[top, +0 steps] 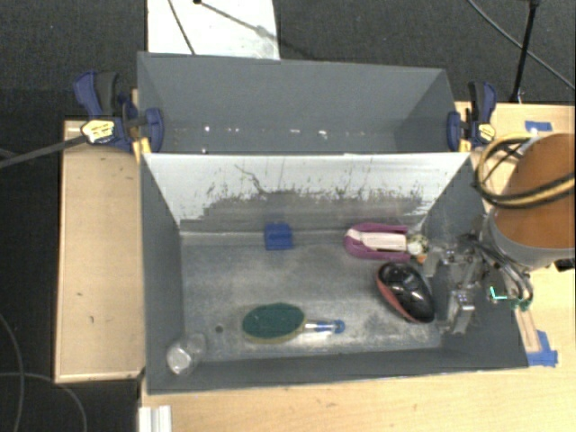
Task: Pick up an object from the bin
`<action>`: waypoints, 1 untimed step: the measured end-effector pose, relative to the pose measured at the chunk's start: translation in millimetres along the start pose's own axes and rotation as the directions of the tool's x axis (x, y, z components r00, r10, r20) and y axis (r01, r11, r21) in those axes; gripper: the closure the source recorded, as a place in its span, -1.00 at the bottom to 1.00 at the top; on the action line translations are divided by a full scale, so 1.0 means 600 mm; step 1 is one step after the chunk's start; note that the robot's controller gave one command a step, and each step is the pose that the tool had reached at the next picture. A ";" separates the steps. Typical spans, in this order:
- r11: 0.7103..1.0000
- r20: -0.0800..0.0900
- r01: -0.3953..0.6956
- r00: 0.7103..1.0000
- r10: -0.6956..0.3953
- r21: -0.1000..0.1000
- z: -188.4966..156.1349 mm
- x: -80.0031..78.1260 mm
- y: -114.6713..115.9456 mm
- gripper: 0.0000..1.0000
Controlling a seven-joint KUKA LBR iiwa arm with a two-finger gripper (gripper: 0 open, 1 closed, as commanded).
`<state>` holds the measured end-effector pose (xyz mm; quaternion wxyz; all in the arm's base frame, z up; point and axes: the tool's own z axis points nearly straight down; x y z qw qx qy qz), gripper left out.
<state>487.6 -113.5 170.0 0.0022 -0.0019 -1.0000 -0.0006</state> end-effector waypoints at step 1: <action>0.991 0.003 -0.131 0.991 0.131 -0.001 0.092 -0.014 0.037 -1.00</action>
Offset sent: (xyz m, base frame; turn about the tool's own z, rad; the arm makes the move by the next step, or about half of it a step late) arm 0.0086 0.0207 -0.0534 0.1326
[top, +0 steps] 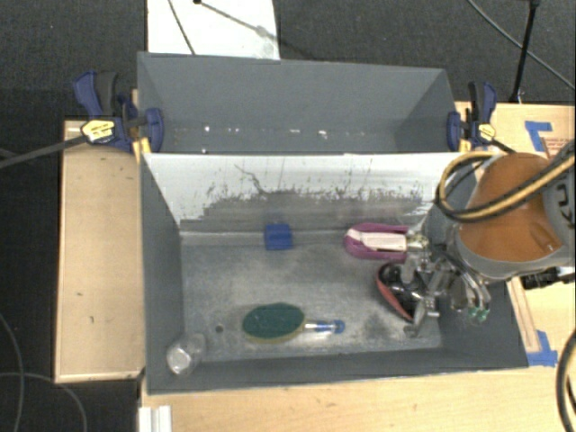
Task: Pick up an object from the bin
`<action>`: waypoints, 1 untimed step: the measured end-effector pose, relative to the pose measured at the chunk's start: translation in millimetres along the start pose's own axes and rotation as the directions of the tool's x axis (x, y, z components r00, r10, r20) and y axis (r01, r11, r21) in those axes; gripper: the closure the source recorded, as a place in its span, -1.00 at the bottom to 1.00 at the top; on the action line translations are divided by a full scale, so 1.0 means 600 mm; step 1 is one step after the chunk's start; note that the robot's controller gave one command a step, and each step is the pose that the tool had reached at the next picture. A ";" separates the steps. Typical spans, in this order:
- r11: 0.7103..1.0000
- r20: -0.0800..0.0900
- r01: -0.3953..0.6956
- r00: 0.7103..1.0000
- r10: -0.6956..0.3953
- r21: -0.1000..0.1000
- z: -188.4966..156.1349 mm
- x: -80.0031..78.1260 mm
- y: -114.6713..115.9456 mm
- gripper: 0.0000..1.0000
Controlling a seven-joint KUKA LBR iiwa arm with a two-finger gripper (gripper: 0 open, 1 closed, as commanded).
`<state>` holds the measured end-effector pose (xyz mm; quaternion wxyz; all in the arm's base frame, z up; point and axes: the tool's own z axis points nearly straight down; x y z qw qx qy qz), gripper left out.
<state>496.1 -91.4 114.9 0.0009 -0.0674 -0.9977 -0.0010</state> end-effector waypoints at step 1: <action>0.999 0.005 -0.040 0.999 0.040 0.005 0.076 -0.015 -0.108 -1.00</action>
Offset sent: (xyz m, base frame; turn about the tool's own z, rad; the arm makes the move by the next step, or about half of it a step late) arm -0.0004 -0.0607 -0.0449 0.0340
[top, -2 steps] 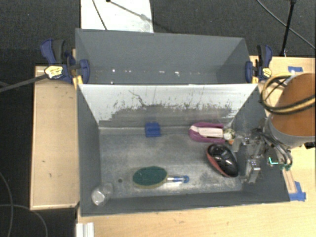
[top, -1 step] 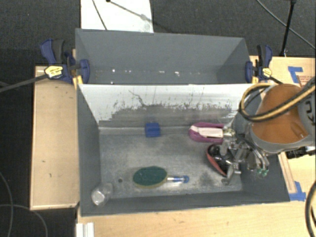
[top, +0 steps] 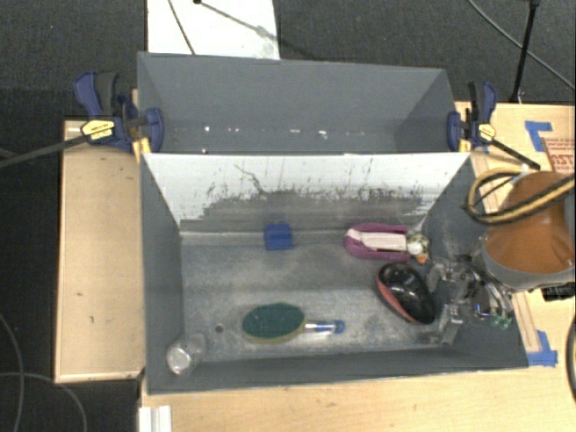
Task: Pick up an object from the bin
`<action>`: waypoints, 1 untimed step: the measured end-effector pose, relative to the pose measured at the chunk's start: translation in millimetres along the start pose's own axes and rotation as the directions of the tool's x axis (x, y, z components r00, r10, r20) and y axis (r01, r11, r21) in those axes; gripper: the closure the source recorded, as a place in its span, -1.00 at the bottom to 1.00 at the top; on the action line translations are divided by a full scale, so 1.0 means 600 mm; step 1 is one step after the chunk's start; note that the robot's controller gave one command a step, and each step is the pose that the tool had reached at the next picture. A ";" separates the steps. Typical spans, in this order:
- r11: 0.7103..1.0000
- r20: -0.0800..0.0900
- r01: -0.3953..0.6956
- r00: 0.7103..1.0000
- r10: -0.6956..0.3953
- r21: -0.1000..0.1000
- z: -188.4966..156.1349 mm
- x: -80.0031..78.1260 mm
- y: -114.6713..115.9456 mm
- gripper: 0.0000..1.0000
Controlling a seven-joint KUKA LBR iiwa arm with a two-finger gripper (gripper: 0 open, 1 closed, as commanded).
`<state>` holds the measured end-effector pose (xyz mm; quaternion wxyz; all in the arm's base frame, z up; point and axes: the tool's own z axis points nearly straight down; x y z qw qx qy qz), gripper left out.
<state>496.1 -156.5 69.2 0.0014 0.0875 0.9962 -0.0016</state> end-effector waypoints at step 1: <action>1.000 -0.001 0.010 1.000 -0.010 -0.002 -0.002 0.001 0.007 1.00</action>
Offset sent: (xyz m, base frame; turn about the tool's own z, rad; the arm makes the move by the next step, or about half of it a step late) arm 0.0000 0.0000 0.0000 0.0000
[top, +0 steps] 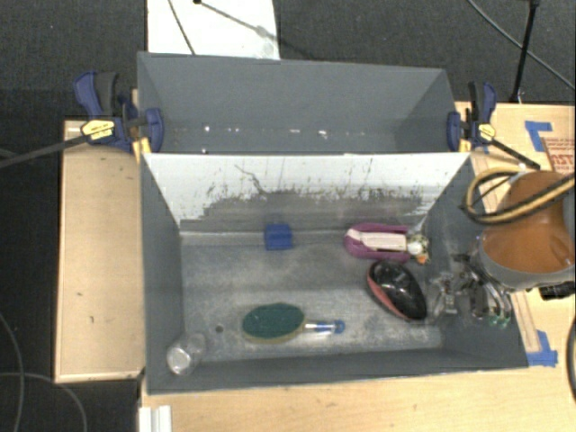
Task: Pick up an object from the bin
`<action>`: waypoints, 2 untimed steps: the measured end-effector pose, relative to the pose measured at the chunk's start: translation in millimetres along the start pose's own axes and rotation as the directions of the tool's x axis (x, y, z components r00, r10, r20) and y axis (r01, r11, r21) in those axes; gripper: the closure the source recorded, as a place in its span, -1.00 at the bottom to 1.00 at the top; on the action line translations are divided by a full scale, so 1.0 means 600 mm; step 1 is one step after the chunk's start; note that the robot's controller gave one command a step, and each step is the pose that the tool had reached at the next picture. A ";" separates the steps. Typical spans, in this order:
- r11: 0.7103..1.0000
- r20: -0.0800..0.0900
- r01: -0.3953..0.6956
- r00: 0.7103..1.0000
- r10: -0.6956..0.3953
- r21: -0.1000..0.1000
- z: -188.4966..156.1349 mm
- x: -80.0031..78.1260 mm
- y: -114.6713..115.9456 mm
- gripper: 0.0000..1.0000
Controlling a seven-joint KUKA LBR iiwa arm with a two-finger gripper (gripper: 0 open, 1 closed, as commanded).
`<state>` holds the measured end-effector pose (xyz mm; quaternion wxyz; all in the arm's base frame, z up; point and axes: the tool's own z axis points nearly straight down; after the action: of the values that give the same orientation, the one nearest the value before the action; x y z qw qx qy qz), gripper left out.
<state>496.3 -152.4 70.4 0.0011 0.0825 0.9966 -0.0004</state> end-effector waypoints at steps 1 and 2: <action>1.000 0.000 0.004 1.000 -0.004 0.000 0.000 0.000 0.000 -1.00; 0.998 0.004 -0.056 0.998 0.056 -0.002 -0.033 0.005 0.146 -1.00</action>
Offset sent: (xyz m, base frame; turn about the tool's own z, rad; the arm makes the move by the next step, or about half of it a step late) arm 0.0000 0.0000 0.0000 0.0000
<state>507.9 -65.8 90.3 0.0032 0.1103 0.9939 0.0003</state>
